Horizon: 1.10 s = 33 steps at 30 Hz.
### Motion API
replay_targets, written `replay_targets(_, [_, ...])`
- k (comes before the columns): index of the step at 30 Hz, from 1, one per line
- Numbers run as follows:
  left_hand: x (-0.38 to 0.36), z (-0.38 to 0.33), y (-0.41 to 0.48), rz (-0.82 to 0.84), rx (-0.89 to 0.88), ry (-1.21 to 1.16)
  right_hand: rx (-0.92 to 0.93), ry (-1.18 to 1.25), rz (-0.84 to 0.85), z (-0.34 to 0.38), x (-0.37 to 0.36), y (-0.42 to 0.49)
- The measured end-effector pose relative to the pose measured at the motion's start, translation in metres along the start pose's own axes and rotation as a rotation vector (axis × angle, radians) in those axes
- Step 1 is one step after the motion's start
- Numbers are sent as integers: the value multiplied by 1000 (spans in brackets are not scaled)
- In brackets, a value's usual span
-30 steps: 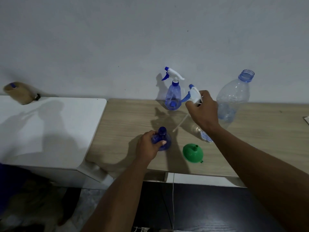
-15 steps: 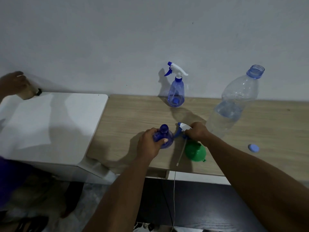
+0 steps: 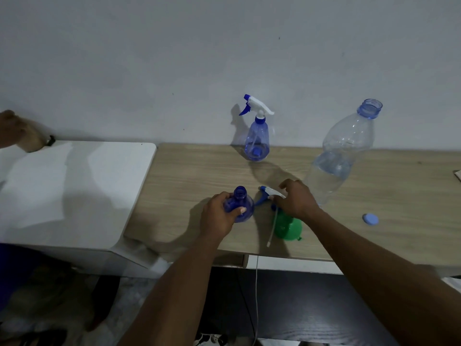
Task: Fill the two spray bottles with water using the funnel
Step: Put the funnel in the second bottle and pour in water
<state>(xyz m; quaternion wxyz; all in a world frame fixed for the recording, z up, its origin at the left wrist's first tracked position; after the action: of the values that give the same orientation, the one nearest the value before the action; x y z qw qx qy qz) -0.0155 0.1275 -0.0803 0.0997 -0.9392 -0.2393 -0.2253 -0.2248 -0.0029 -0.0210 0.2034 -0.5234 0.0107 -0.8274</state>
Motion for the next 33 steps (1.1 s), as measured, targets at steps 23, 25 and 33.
replay_targets(23, [-5, 0, -6, 21, 6, -14, 44, -271, 277, -15, -22, -38])
replay_targets(25, [-6, 2, -5, 26, 9, -15, 43, -280, 266, -16, -14, -37])
replay_targets(33, [-7, 2, -3, 26, 16, -19, 80, -91, 248, -5, 41, -34])
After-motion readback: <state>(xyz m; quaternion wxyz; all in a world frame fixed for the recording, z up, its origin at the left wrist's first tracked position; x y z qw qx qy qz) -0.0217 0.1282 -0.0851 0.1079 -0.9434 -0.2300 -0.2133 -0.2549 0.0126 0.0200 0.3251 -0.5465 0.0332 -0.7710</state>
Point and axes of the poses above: each hand's wrist, its own y-axis towards the middle knuckle, its own x-axis out of the back of the hand, z = x × y, the point moved 7 cm from there along y, towards the middle knuckle, and after that the axes turned 2 degrees about -x, right-handed, at the moved point
